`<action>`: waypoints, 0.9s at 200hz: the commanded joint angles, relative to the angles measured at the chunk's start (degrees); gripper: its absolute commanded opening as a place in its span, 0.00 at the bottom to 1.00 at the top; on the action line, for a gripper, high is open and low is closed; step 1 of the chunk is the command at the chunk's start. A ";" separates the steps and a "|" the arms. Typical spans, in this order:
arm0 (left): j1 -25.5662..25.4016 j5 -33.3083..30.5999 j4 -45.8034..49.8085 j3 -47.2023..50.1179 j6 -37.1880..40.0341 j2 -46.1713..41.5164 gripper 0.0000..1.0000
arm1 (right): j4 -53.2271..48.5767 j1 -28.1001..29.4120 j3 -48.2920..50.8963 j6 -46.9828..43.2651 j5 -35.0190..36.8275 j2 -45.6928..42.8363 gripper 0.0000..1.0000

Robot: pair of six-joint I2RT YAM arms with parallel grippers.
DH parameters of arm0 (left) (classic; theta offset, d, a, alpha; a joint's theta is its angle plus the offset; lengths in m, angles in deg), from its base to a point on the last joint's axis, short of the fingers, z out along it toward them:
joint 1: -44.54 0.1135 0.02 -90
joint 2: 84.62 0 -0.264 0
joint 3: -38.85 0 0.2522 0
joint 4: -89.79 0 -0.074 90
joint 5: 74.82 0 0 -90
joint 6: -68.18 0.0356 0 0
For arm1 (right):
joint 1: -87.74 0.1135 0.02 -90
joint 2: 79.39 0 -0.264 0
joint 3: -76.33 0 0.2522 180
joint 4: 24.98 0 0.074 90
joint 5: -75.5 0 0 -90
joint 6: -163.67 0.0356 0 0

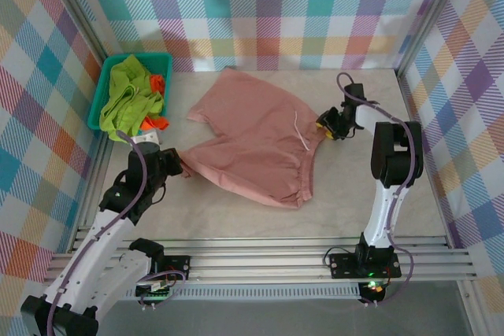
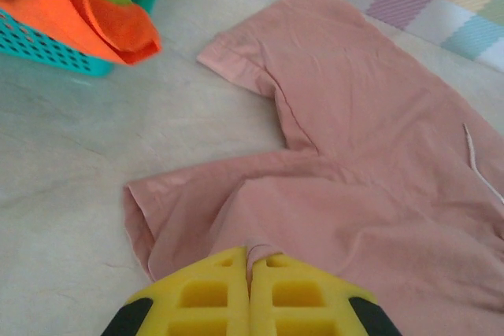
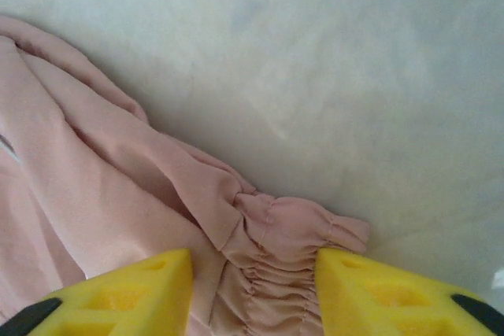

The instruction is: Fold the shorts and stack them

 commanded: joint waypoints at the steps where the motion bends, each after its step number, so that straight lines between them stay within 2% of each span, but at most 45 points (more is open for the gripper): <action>1: -1.99 4.89 -3.66 2.57 -2.70 -1.16 0.00 | -3.78 -0.71 -3.94 -4.12 -0.15 -0.40 0.51; 19: -4.05 6.21 -4.85 4.32 -2.21 -1.86 0.00 | -3.18 -0.66 -3.04 -4.61 -0.99 -5.09 0.53; 55: -8.74 12.10 -5.49 5.83 1.91 -2.56 0.00 | 0.32 0.85 7.36 -5.76 -2.03 -20.78 0.58; 65: -10.64 12.43 -3.98 5.61 2.91 -2.08 0.05 | 0.18 2.30 10.02 -6.77 -1.92 -24.90 0.62; 82: -13.85 10.86 -0.83 4.94 3.79 -0.37 0.27 | -0.74 6.92 13.38 -8.39 -2.05 -29.64 0.68; 95: -14.65 7.20 2.73 3.01 3.19 1.18 0.39 | -0.75 12.60 15.58 -9.04 -1.78 -31.93 0.73; 100: -14.63 4.88 4.23 2.05 2.45 1.42 0.51 | -0.55 15.05 16.38 -9.39 -1.85 -32.58 0.75; 115: -14.47 -5.93 8.52 -0.84 -2.62 0.43 0.97 | 0.36 22.04 18.66 -8.90 -1.27 -33.69 0.78; 121: -13.76 -8.85 9.44 -1.68 -3.96 -0.48 1.00 | 1.22 24.96 19.52 -8.60 -1.01 -33.75 0.80; 130: -11.33 -8.34 9.01 -2.57 -3.05 -1.65 1.00 | 2.41 29.09 20.48 -7.96 -0.61 -33.62 0.81; 159: 1.43 3.12 8.68 -5.06 -3.74 0.03 1.00 | 4.23 40.32 21.54 -7.07 3.26 -30.83 0.84; 180: 7.61 11.61 7.85 -5.82 -5.01 5.29 1.00 | 1.59 43.05 22.18 -6.06 5.09 -26.82 0.84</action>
